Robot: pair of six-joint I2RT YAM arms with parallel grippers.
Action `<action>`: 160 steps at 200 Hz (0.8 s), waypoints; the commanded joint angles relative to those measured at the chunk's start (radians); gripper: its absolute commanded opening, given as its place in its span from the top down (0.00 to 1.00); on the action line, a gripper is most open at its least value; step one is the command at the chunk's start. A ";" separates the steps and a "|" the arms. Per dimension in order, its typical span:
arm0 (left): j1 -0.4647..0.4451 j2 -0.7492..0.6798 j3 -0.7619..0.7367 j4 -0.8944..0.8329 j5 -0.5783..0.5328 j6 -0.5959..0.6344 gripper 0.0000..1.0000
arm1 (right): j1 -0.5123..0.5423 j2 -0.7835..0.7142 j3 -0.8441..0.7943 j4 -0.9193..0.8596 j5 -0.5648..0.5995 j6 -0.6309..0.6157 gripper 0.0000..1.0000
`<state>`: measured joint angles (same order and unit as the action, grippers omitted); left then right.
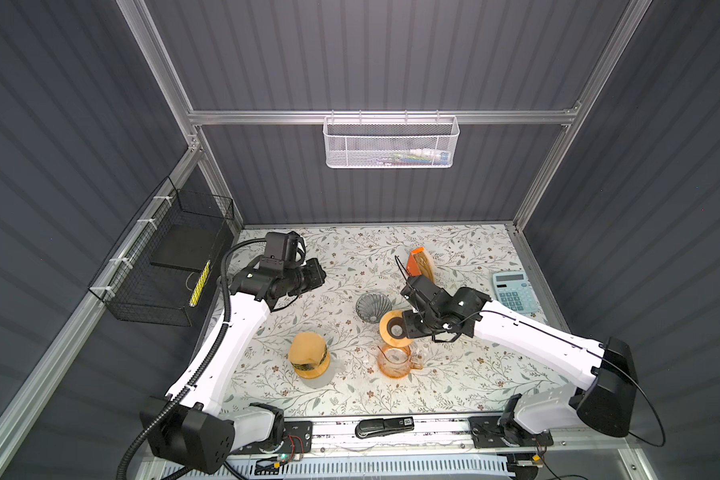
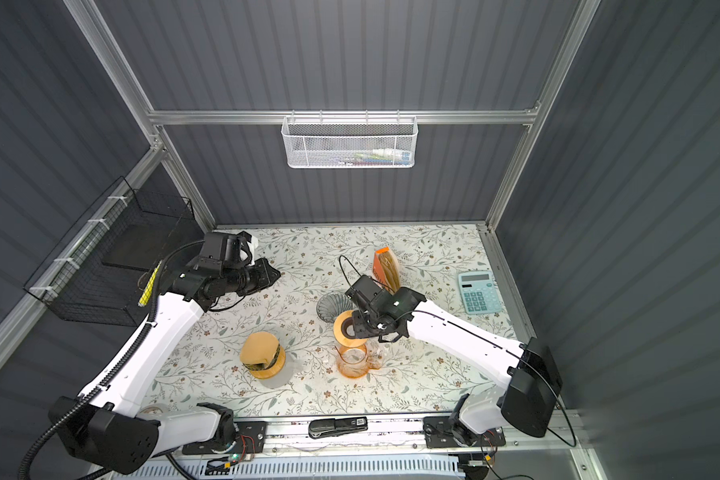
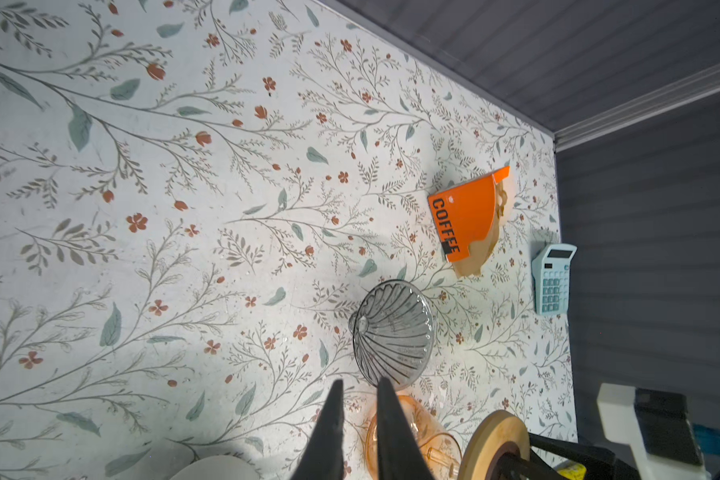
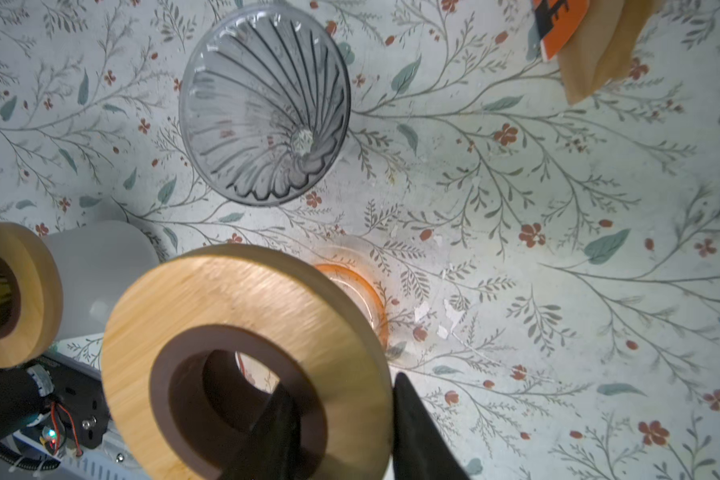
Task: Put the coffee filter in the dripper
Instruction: 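Carry the ring onto the jug with the right gripper while the left moves forward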
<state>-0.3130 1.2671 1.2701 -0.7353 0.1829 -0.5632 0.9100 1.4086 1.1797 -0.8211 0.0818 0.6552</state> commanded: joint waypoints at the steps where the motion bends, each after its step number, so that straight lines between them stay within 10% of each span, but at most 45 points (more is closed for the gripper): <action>1: -0.020 -0.015 -0.032 0.025 -0.015 -0.047 0.83 | 0.027 -0.017 -0.030 -0.036 -0.032 0.029 0.76; 160: -0.152 0.059 -0.025 0.097 -0.064 -0.087 0.83 | 0.048 0.074 -0.051 0.017 -0.114 0.015 0.76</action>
<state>-0.4595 1.3159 1.2366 -0.6415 0.1287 -0.6487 0.9565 1.4624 1.1053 -0.8082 -0.0227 0.6731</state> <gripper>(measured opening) 0.167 0.342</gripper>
